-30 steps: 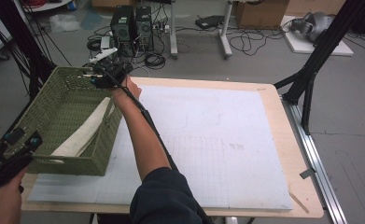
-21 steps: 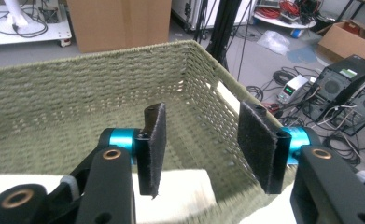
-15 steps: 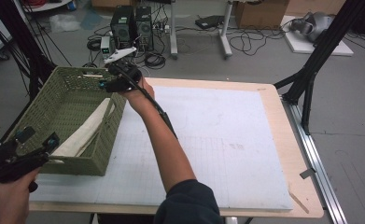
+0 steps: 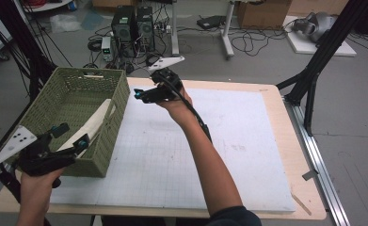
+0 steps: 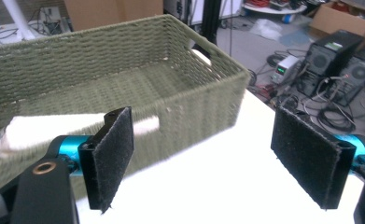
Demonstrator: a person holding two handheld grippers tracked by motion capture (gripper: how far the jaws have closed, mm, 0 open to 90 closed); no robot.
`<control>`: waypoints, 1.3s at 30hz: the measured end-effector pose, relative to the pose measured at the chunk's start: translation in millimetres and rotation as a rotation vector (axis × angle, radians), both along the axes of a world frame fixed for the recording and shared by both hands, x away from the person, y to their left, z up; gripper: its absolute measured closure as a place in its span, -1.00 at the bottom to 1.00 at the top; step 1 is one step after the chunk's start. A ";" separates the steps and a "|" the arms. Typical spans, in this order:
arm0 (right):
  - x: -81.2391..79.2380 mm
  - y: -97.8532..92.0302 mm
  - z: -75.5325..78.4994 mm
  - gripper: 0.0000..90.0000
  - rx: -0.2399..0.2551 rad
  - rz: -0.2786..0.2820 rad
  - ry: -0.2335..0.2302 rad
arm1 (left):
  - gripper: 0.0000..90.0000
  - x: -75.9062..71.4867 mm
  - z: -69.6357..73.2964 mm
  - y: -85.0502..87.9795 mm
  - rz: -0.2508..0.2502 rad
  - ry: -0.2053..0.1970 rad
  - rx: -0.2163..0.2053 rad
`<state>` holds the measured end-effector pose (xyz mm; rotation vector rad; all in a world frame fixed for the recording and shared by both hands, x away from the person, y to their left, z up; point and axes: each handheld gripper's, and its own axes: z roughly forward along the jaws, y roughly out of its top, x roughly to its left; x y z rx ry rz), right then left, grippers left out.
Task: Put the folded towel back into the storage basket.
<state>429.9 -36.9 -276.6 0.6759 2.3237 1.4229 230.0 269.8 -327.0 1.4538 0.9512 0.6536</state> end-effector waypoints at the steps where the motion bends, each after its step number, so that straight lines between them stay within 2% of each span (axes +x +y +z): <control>1: -2.3 -7.1 -0.8 -0.55 0.004 -0.008 -0.001 | -0.63 1.8 -0.3 -3.6 -0.011 -0.001 0.004; 5: -8.3 -33.9 -5.6 -0.56 0.013 -0.040 0.000 | -0.63 7.9 -1.1 -17.9 -0.052 0.008 0.023; 11: -17.9 -68.7 -10.0 -0.56 0.010 -0.084 -0.008 | -0.62 13.6 -0.4 -35.2 -0.107 0.000 0.026; 16: -32.8 -98.4 -15.6 -0.56 0.006 -0.111 -0.022 | -0.62 17.7 -2.3 -50.9 -0.165 -0.012 0.009; 19: -42.8 -117.3 -20.5 -0.58 -0.007 -0.137 -0.030 | -0.56 20.6 -5.2 -61.8 -0.229 -0.014 -0.001; 22: -54.7 -136.1 -26.9 -0.58 0.000 -0.158 -0.035 | -0.55 22.7 -8.8 -74.4 -0.266 -0.017 0.014; 25: -68.2 -153.6 -35.2 -0.58 -0.012 -0.183 -0.047 | -0.55 25.3 -14.4 -85.9 -0.299 -0.018 0.032; 28: -82.2 -170.6 -45.4 -0.59 -0.036 -0.208 -0.061 | -0.56 28.3 -21.7 -97.1 -0.323 0.003 0.039; 32: -100.2 -194.3 -62.6 -0.59 -0.034 -0.245 -0.060 | -0.58 31.2 -32.0 -113.4 -0.364 0.030 0.063; 35: -112.6 -210.8 -75.3 -0.59 -0.029 -0.274 -0.047 | -0.59 32.8 -41.8 -124.6 -0.385 0.034 0.079; 39: -128.9 -230.7 -88.4 -0.59 -0.025 -0.321 -0.056 | -0.59 37.4 -59.6 -137.2 -0.418 0.045 0.104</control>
